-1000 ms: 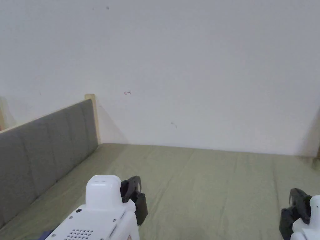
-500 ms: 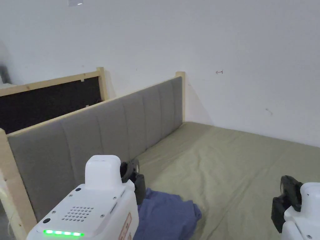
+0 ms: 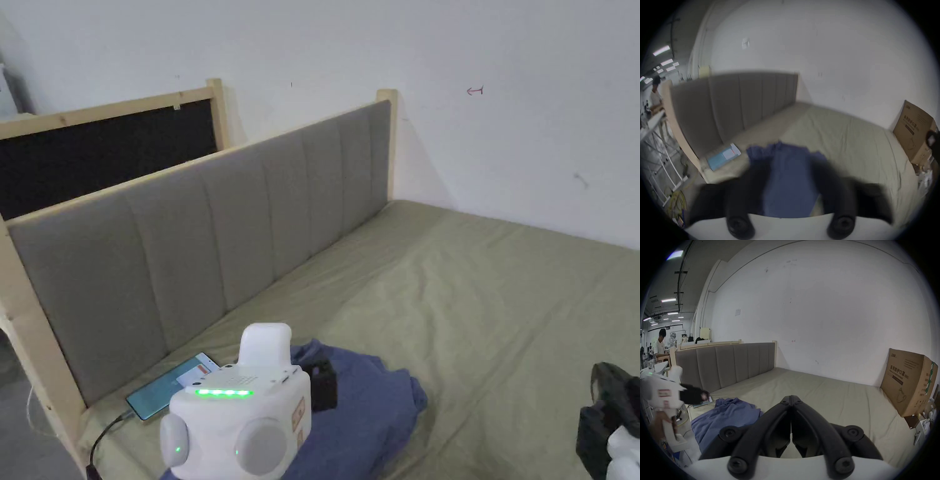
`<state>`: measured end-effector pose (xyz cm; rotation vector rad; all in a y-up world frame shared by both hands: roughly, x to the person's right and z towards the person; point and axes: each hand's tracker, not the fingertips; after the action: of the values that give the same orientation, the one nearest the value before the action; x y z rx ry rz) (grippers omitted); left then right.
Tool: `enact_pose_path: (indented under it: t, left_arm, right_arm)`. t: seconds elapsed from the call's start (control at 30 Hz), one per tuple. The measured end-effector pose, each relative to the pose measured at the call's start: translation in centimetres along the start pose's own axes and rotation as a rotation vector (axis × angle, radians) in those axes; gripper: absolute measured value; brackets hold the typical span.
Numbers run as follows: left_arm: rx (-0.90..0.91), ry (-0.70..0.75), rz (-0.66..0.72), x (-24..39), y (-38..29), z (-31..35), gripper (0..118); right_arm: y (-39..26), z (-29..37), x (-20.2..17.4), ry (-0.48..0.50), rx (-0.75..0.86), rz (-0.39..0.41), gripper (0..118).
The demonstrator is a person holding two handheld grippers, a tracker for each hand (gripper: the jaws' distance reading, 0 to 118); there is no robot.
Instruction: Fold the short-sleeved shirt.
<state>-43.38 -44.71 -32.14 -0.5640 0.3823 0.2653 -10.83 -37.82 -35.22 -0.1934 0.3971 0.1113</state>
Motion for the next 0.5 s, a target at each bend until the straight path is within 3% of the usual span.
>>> enact_pose_path:
  t: [0.03,0.07,0.13,0.27,0.3,0.33,0.37,0.43,0.5]
  left_arm:
    - [-0.087,-0.026,0.025,-0.2,-0.3,-1.9,118]
    - [-0.113,-0.065,0.043,-0.4,-0.9,-3.7,118]
    - [-0.116,-0.009,0.063,-0.4,-1.7,-6.3,115]
    - [-0.284,0.04,0.004,0.1,-3.2,-12.2,113]
    - [-0.334,0.047,0.011,0.1,-3.9,-13.4,105]
    - [-0.388,0.044,0.019,-0.1,-4.5,-14.4,81]
    - [-0.405,0.049,0.038,-0.4,-5.1,-15.0,72]
    - [-0.433,0.126,0.026,-0.6,-6.7,-15.6,70]
    - [-0.384,0.088,0.04,-0.1,-6.1,-15.0,67]
  right_arm:
    - [-0.3,-0.3,0.1,-0.001,-0.012,0.002,0]
    - [-0.7,-0.5,0.2,-0.007,-0.024,0.006,0]
    - [-1.4,-1.1,0.6,-0.019,-0.058,0.011,0]
    - [-2.7,-2.1,1.7,-0.035,-0.125,-0.01,0]
    - [-2.9,-2.2,2.0,-0.038,-0.137,-0.015,0]
    - [-3.2,-2.3,2.4,-0.046,-0.146,-0.017,0]
    - [-3.4,-2.4,2.6,-0.053,-0.155,-0.016,0]
    - [-3.8,-2.6,3.3,-0.067,-0.177,-0.023,0]
    - [-3.8,-2.3,3.7,-0.071,-0.195,-0.051,0]
